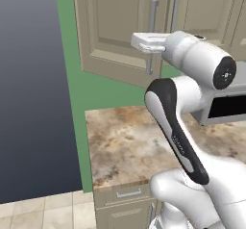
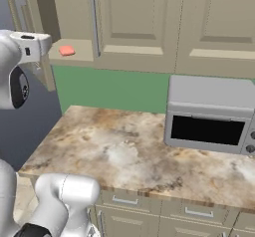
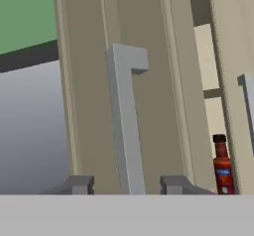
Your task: The dining table condiment station is running low on condiment bottle. Refill the condiment station by opening the cabinet and taking the condiment bottle from the cabinet and placing it on the dining table.
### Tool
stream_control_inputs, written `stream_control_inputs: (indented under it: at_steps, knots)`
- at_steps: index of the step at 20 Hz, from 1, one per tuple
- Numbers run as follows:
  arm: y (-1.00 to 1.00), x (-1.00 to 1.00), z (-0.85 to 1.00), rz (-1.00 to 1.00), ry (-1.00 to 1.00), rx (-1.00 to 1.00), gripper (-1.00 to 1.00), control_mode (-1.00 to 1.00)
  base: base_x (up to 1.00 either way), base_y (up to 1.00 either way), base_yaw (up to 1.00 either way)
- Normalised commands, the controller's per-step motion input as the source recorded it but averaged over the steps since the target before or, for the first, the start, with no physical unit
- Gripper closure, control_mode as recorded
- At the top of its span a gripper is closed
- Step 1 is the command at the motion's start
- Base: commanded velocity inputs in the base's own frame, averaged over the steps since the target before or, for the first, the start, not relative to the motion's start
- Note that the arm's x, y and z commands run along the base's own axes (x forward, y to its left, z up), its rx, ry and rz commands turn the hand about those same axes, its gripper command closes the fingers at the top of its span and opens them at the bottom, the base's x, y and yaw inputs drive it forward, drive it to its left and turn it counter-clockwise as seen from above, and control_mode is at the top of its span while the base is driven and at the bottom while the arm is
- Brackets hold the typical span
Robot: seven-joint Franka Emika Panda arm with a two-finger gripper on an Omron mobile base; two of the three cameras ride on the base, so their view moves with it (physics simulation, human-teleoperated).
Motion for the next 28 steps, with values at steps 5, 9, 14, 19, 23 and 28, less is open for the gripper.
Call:
stream_control_inputs:
  at_steps: [5,9,14,19,23,28]
  knots:
    - [-0.99,-0.66,0.0,0.05,0.0,0.51,-1.0,-1.0,0.0,0.0,0.0]
    - [-0.98,-0.56,0.0,0.12,0.03,0.51,-1.0,-1.0,0.0,0.0,0.0]
    - [-0.52,0.16,-0.15,0.29,0.2,0.49,-1.0,-1.0,0.0,0.0,0.0]
    - [-0.07,0.65,-0.25,0.37,0.26,0.37,-1.0,-1.0,0.0,0.0,0.0]
    - [0.17,0.81,-0.44,0.31,0.26,0.26,-1.0,-1.0,0.0,0.0,0.0]
    - [0.28,0.85,-0.5,0.27,0.24,0.19,-1.0,-1.0,0.0,0.0,0.0]
